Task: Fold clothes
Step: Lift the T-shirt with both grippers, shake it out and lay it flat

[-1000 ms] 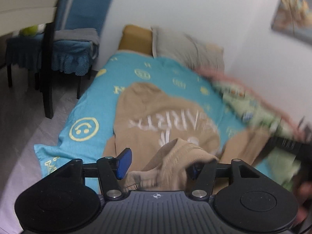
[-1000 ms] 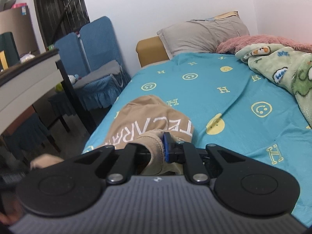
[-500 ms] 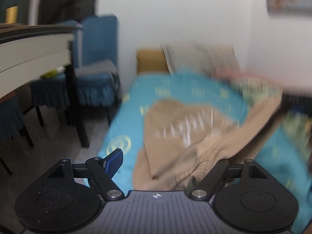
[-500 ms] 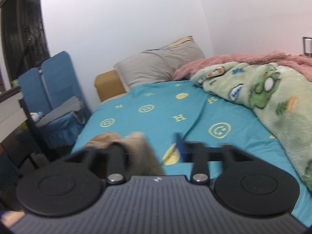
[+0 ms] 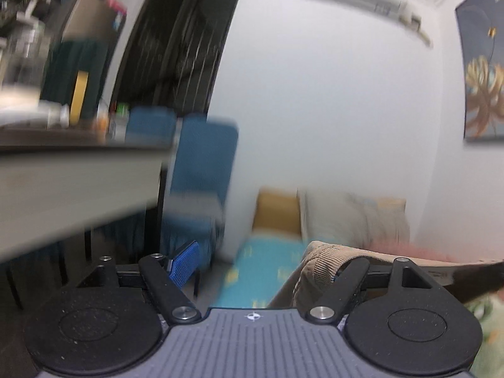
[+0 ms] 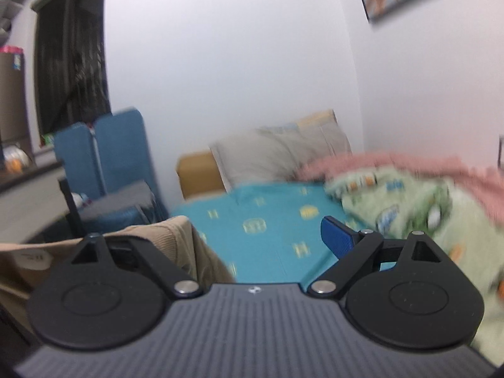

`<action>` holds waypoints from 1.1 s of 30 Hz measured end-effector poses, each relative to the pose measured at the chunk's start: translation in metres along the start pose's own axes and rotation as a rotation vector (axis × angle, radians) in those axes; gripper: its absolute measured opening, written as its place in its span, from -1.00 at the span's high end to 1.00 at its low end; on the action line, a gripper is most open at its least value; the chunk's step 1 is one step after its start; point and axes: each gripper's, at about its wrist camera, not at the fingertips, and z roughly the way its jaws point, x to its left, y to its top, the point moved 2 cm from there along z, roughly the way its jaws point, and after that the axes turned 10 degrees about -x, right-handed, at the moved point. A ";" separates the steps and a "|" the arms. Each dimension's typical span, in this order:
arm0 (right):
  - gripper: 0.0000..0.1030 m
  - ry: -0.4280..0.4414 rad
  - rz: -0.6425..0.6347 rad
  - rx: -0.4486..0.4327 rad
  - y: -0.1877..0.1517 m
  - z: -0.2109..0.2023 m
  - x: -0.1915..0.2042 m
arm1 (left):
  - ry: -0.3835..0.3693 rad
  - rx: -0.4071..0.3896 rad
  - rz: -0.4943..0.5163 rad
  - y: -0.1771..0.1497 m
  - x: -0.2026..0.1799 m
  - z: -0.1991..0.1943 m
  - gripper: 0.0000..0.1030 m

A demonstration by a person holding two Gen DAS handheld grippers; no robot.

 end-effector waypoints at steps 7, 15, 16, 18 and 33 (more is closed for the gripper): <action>-0.77 0.087 0.078 -0.092 0.150 -0.041 0.019 | -0.047 -0.174 -0.035 0.152 -0.015 -0.024 -0.54; -0.77 0.103 -0.031 -0.238 0.263 -0.151 0.040 | -0.080 -0.261 -0.047 0.270 -0.008 -0.114 -0.61; -0.78 0.097 -0.041 -0.250 0.272 -0.163 0.041 | -0.082 -0.267 -0.044 0.282 -0.008 -0.126 -0.61; -0.78 0.087 -0.060 -0.271 0.283 -0.185 0.041 | -0.094 -0.256 -0.042 0.293 -0.007 -0.142 -0.63; -0.78 0.038 -0.049 0.019 0.170 -0.023 -0.003 | -0.052 0.083 -0.035 0.155 0.032 0.063 -0.65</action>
